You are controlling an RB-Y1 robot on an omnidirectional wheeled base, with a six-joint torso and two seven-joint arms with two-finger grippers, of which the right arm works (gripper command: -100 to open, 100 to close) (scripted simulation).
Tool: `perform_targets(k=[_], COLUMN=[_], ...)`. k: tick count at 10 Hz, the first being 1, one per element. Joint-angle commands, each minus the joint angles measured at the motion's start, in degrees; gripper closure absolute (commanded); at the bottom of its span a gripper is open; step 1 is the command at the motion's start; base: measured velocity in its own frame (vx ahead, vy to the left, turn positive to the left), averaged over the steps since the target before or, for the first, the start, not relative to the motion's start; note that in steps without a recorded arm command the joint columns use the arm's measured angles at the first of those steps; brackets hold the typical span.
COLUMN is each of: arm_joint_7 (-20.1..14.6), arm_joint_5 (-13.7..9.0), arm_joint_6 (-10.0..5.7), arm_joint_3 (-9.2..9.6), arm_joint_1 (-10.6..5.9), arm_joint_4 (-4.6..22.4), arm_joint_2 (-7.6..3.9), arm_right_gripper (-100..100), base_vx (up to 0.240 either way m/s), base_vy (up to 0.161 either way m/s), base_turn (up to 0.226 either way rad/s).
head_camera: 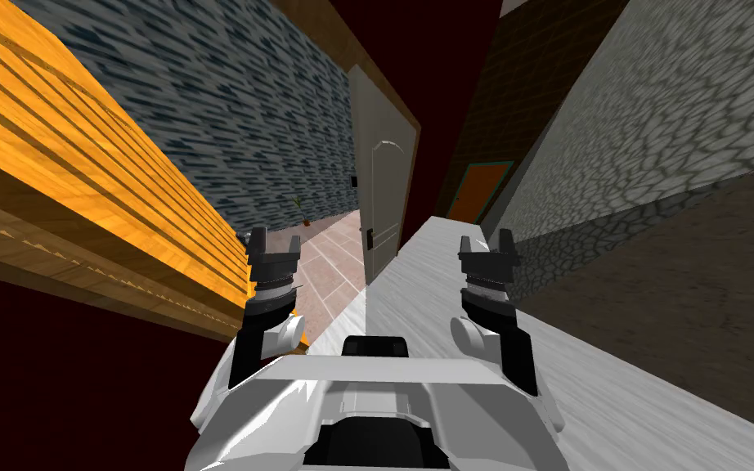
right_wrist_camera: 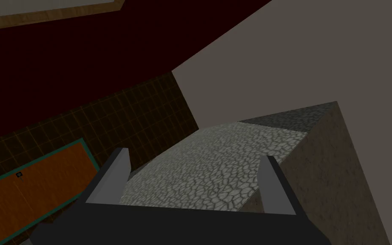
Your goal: Push the door open
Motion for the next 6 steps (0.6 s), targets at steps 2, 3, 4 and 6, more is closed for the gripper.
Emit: perform_targets(k=[2, 3, 4, 6], arm_joint_7=[0.0, -0.1, -0.1, -0.2], arm_joint_5=[0.2, 0.4, 0.5, 0.8], arm_joint_6=[-0.13, -0.20, -0.27, -0.46], arm_joint_3=[0.27, 0.42, 0.56, 0.96], arm_joint_1=[-1.46, -2.24, -3.01, -5.17], arm_joint_4=[2.7, 4.2, 5.6, 9.4], arm_joint_2=[-0.31, -0.45, -0.60, -0.94], arm_right_gripper=[-100, -100, -100, -100], base_vx=[0.066, 0.005, 0.017, 0.030], base_vy=[-0.015, -0.075, -0.071, -0.082], base_turn=[0.057, 0.081, 0.069, 0.096])
